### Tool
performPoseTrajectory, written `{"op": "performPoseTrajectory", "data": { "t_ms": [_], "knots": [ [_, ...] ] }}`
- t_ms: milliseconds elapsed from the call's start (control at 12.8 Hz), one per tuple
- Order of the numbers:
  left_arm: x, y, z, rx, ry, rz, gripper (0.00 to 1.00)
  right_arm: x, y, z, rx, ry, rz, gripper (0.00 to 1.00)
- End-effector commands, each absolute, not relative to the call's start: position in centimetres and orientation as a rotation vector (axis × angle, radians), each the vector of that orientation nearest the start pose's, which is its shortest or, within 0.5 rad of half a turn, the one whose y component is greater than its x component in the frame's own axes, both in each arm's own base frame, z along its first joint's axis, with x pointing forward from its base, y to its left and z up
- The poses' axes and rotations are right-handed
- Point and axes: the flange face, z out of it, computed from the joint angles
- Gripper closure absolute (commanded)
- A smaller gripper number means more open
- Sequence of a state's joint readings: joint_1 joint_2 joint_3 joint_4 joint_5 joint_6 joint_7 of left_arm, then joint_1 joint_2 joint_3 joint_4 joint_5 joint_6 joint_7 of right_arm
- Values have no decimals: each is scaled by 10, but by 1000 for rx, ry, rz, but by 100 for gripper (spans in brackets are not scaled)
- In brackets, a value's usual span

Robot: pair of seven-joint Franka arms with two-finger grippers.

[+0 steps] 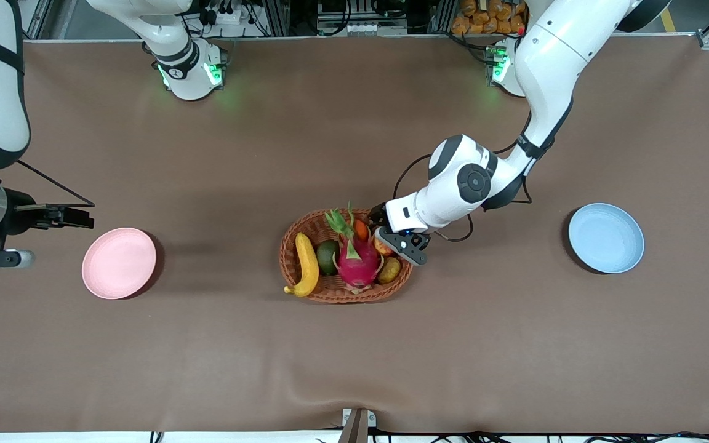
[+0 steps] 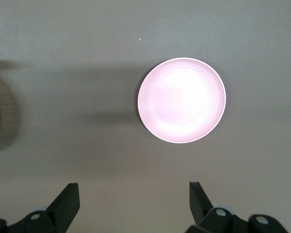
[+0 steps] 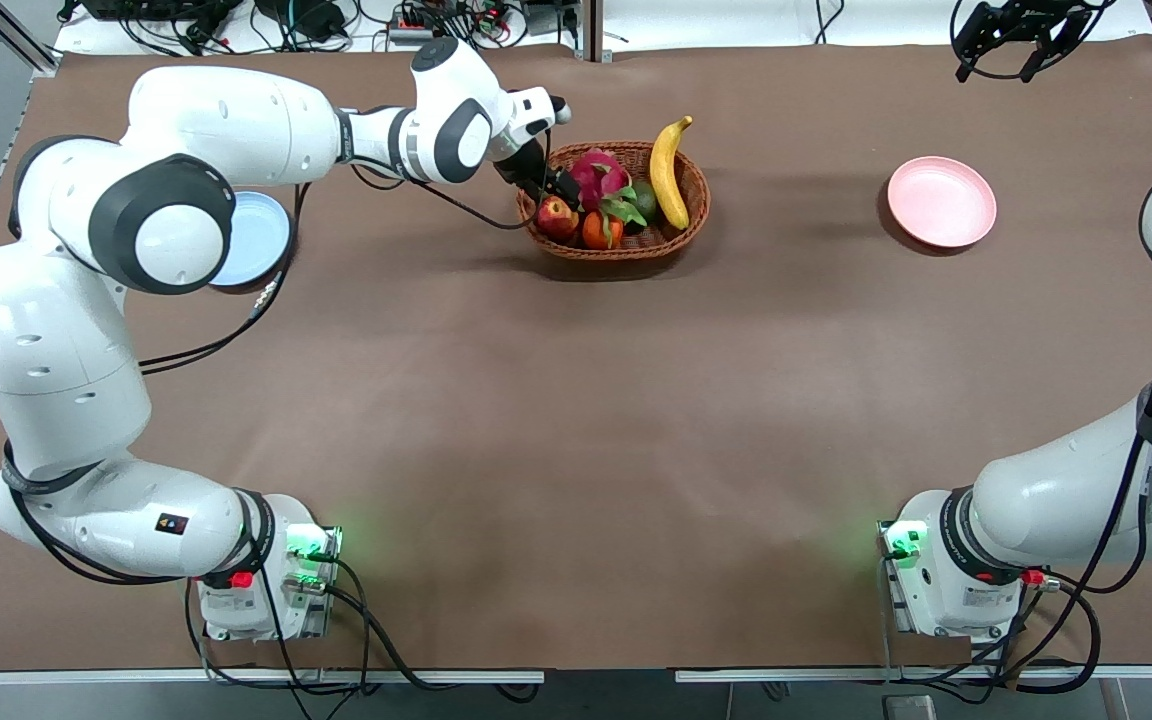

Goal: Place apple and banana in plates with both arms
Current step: 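Move the left gripper over the basket toward the red apple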

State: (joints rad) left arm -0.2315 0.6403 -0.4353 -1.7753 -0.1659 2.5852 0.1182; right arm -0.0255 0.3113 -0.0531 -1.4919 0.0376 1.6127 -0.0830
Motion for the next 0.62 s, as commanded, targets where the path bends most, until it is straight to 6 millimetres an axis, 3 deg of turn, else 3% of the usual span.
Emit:
{"op": "performPoseTrajectory", "data": {
  "t_ms": [0,78,390,546],
  "knots": [
    [562,-395,243,-3364,996,-225,0,648,-33,467,-3101,-29,262,0],
    [562,-394,241,-3355,1004,-230,0,652,-12,461,-3117,-85,260,0],
    [560,-397,229,-3357,1005,-222,0,656,-10,440,-3096,-75,304,0],
    [560,-397,224,-3360,1000,-222,0,656,9,440,-3093,-114,305,0]
  ]
}}
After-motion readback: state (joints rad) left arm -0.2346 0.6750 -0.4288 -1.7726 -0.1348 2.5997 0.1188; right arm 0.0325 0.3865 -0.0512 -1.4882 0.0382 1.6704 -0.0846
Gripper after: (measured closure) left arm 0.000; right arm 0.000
